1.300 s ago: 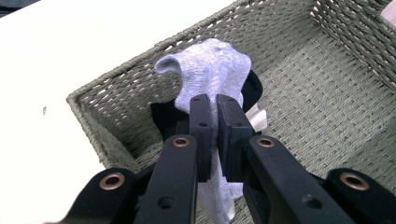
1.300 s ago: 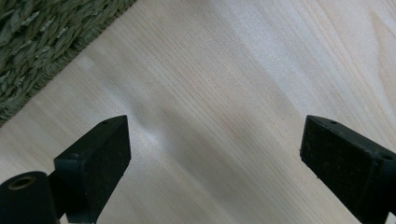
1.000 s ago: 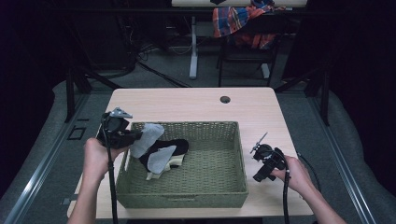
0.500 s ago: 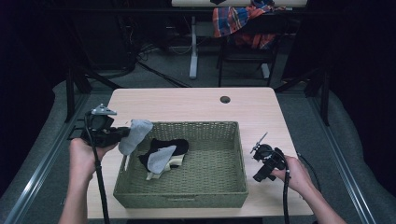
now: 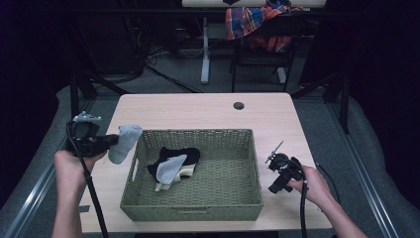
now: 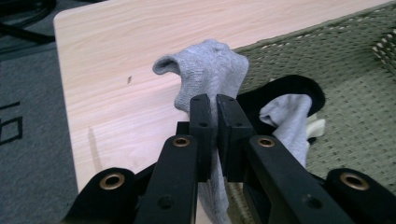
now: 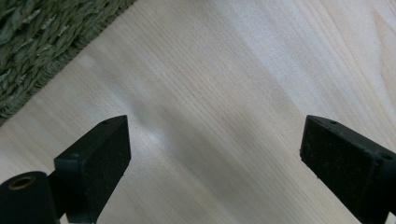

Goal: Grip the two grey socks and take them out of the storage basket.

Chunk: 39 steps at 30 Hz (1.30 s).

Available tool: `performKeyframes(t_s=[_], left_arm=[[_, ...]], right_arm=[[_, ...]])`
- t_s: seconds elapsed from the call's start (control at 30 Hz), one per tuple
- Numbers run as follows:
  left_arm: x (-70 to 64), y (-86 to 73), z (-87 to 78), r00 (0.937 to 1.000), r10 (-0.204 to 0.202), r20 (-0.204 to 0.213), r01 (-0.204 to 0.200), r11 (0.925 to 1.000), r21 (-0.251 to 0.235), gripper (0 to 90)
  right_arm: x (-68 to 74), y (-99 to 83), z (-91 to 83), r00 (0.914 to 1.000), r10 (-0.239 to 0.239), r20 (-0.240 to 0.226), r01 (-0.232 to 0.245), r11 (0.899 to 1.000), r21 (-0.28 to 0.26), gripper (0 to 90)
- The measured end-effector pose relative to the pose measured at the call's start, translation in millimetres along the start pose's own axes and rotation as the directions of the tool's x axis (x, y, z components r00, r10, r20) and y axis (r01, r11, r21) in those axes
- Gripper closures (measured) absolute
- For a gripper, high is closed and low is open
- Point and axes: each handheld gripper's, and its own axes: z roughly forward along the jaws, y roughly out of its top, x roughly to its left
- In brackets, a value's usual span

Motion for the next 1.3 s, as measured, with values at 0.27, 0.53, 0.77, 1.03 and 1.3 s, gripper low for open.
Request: performKeyframes(t_s=[0.27,0.53,0.77,1.03,1.3], left_arm=[[23.7,-14.2,5.3,0.9961,-0.084,-0.028,0.084,0.9963,0.017,85.8],[44.5,-31.2,19.0,0.9884,-0.145,-0.046,0.147,0.9875,0.057,85.8],[55.9,-44.0,34.0,0.9846,-0.168,-0.048,0.172,0.9803,0.097,85.8],[68.5,-59.0,49.1,0.9766,-0.208,-0.053,0.214,0.9667,0.141,85.8],[71.2,-67.8,64.6,0.9749,-0.218,-0.048,0.223,0.9553,0.194,85.7]], right_arm=[[-0.1,-0.1,0.1,1.0,0.0,-0.001,0.0,1.0,0.001,8.3],[-0.1,-0.1,-0.1,1.0,-0.001,0.0,0.001,1.0,0.001,8.3],[0.1,-0.1,0.0,1.0,0.0,-0.001,0.0,1.0,-0.001,8.3],[0.1,0.1,0.2,1.0,-0.001,-0.002,0.001,1.0,0.002,8.3],[0.4,0.2,0.2,1.0,0.0,-0.003,0.0,1.0,0.001,8.3]])
